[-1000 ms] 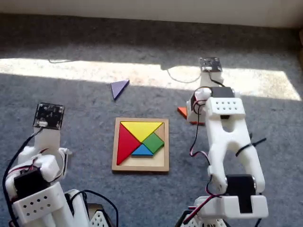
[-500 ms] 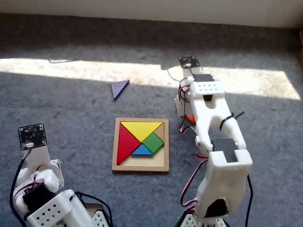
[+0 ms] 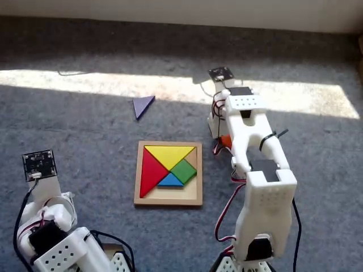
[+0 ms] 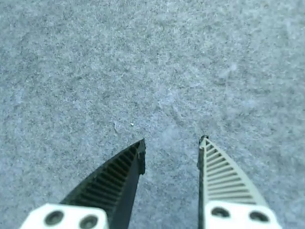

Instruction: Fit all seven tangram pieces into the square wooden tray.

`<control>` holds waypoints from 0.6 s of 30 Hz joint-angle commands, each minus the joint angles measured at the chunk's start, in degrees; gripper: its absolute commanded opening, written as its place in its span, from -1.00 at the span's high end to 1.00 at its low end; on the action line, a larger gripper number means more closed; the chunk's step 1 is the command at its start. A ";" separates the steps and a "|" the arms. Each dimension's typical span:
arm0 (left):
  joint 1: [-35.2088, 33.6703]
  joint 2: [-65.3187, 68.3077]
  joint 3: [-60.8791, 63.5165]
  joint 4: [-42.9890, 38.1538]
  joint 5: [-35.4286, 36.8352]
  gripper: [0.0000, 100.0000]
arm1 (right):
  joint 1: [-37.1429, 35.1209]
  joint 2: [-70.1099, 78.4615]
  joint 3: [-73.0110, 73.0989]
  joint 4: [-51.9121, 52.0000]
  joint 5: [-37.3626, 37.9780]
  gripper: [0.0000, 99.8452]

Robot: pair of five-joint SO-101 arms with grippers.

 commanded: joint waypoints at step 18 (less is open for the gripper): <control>-0.75 -0.40 0.04 -0.97 0.26 0.63 | 0.04 -11.21 -7.08 18.07 9.67 0.96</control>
